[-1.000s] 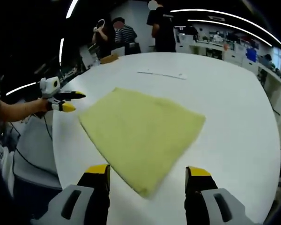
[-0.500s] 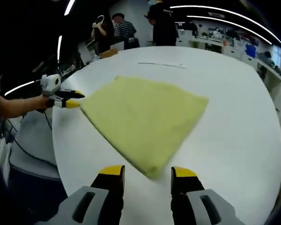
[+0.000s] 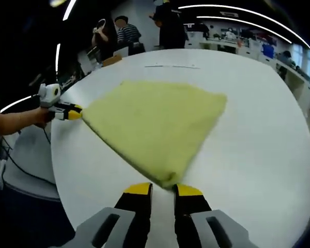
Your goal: Fold the garment on the visible template until the final outline fits inside the template.
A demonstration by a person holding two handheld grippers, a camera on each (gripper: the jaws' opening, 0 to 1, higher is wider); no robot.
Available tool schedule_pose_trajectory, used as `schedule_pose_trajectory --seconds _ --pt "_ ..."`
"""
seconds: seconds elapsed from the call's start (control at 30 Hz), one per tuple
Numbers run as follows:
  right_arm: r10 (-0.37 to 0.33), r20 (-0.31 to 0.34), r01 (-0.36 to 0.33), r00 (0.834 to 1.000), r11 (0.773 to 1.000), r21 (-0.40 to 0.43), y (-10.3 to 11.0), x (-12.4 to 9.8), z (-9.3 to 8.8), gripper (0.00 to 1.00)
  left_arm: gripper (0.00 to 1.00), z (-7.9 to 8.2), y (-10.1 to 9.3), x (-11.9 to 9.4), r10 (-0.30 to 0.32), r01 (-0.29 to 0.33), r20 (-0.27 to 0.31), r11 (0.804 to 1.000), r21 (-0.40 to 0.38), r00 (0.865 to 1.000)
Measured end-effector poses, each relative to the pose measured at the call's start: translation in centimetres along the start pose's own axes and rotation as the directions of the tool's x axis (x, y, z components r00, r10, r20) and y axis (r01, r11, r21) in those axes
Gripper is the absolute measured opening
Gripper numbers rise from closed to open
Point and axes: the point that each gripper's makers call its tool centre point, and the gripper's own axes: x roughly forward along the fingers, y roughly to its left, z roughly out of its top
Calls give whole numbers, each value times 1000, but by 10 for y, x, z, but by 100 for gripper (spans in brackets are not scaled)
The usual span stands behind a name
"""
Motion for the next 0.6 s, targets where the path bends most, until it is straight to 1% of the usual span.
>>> schedule_pose_trajectory --seconds 0.1,0.17,0.23,0.37,0.4,0.5,0.57,0.6 --pt "-14 15 14 1000 1000 2 -3 0 0 5 13 0 -1 0 -3 3 2 1000 -4 1000" --pt "-15 28 15 999 1000 18 -4 0 0 3 11 1 -2 0 -10 10 1 1000 -9 1000" --pt "-6 41 4 999 999 46 -3 0 0 2 8 0 -2 -1 -23 23 0 999 -32 1000" --pt "-5 53 3 999 999 52 -2 0 -1 0 4 -1 -2 -2 -24 25 4 997 -67 1000" --pt "-6 53 4 999 999 43 -3 0 -2 0 4 -1 -1 -2 -21 22 6 997 -76 1000" --pt "-7 49 8 999 1000 -25 -1 -2 0 0 3 0 -2 -3 -21 22 6 997 -71 1000" --pt "-12 46 14 999 998 -55 -2 -3 1 0 2 1 -1 -4 -15 16 11 997 -70 1000" --pt "-13 36 16 999 996 -87 -4 -5 1 0 2 2 0 -4 -15 17 15 997 -78 1000"
